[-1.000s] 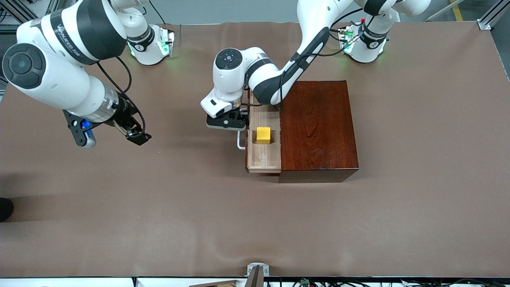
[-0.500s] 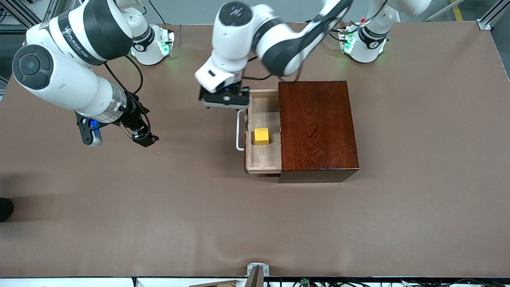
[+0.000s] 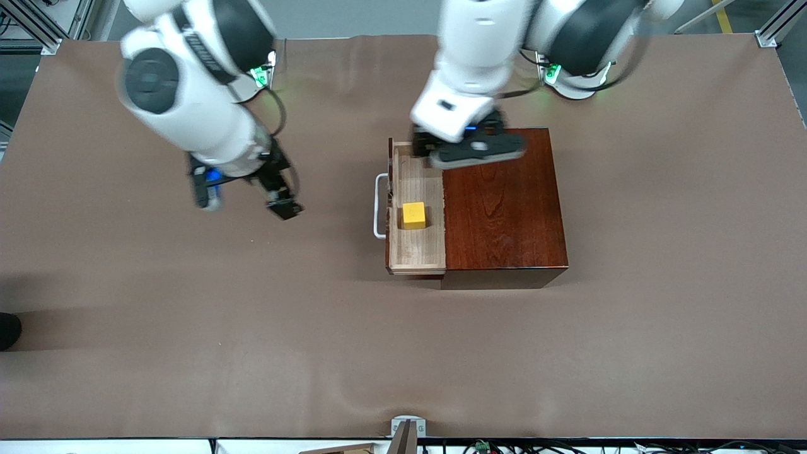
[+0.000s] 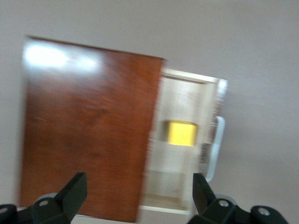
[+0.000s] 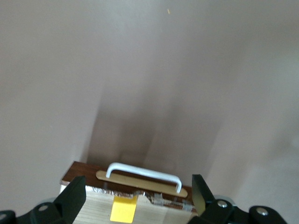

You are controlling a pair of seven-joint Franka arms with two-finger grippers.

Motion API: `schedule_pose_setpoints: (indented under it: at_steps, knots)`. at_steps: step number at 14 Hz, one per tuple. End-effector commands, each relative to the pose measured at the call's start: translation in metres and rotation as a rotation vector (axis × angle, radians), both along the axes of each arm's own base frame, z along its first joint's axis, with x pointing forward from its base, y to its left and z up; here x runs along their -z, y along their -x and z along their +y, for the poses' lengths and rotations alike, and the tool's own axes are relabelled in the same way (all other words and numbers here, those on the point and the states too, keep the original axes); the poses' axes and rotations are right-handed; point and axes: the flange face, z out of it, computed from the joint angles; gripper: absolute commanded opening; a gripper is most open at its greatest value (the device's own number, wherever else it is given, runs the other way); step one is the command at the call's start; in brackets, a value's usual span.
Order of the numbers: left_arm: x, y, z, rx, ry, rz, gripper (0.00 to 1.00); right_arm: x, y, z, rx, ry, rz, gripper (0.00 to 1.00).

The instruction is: Open drawer, take yellow block, close drawer

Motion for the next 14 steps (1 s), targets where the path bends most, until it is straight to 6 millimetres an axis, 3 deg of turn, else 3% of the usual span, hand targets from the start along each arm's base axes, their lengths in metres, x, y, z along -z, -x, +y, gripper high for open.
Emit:
schedule_pose_setpoints:
  at_steps: [1,3,5,9,12,13,14]
  knots:
    - [-0.018,-0.002,0.086,0.103,-0.031,0.009,1.0,0.037,0.007,0.051,0.091,0.03,0.015,1.0]
    - [-0.024,-0.001,0.136,0.141,-0.045,0.007,1.0,0.066,0.009,0.08,0.163,0.04,0.014,1.0]
    - [-0.028,0.001,0.181,0.178,-0.055,0.005,1.0,0.083,0.012,0.107,0.223,0.042,0.027,1.0]
    - [-0.029,-0.009,0.26,0.243,-0.054,-0.009,1.0,0.107,-0.001,0.14,0.386,0.008,0.005,1.0]
    - [-0.017,-0.023,0.333,0.279,-0.018,-0.009,1.0,0.128,-0.009,0.152,0.397,0.007,0.007,1.0]
    - [-0.017,-0.026,0.348,0.28,-0.01,-0.013,1.0,0.132,-0.008,0.155,0.359,0.013,0.002,1.0]
    - [-0.018,-0.026,0.351,0.283,-0.01,-0.016,1.0,0.133,0.0,0.164,0.267,0.021,-0.022,1.0]
